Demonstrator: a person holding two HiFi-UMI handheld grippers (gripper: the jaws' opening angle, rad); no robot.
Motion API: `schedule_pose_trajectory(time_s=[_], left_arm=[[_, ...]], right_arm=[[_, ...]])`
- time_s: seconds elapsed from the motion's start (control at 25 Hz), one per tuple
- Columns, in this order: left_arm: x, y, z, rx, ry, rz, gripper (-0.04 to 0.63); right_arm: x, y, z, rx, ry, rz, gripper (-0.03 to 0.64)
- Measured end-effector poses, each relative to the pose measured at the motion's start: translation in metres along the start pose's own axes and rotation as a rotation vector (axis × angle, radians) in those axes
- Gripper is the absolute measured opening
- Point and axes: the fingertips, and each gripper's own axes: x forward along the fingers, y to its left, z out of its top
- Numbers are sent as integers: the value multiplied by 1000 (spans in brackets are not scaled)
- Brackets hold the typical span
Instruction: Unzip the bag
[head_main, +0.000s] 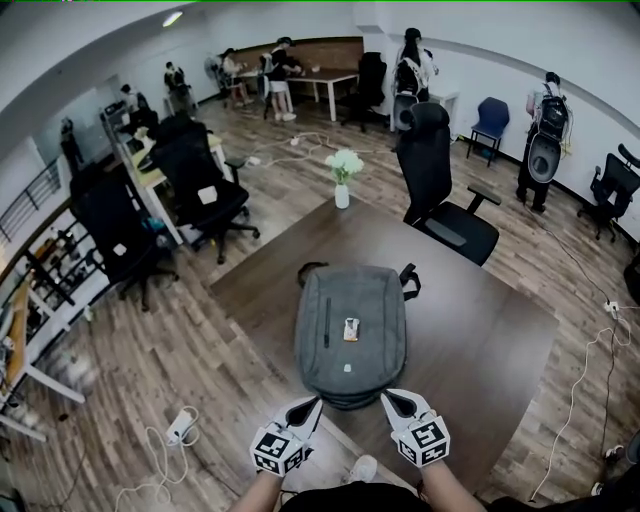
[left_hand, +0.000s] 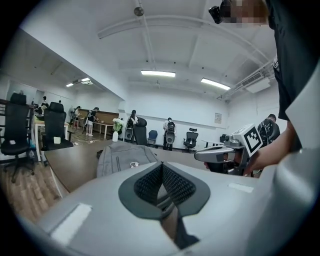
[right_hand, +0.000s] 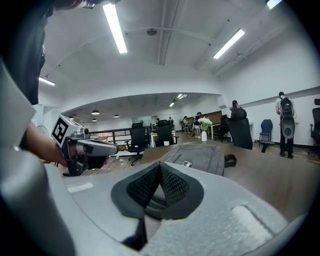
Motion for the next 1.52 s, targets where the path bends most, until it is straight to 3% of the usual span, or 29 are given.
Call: schedule_pose_trajectory(time_s=[0.44, 0.6, 1.12, 1.52], left_arm=[[50, 19, 7, 41, 57, -51, 17], [67, 32, 7, 51, 75, -75, 17], [148, 37, -9, 95, 196, -331, 17], [178, 35, -36, 108, 299, -408, 17]], right_arm=[[17, -50, -2, 23, -10, -67, 3], [18, -64, -15, 29, 29, -106, 3], [23, -96, -66, -50, 252, -247, 3], [32, -125, -111, -131, 381, -173, 5]])
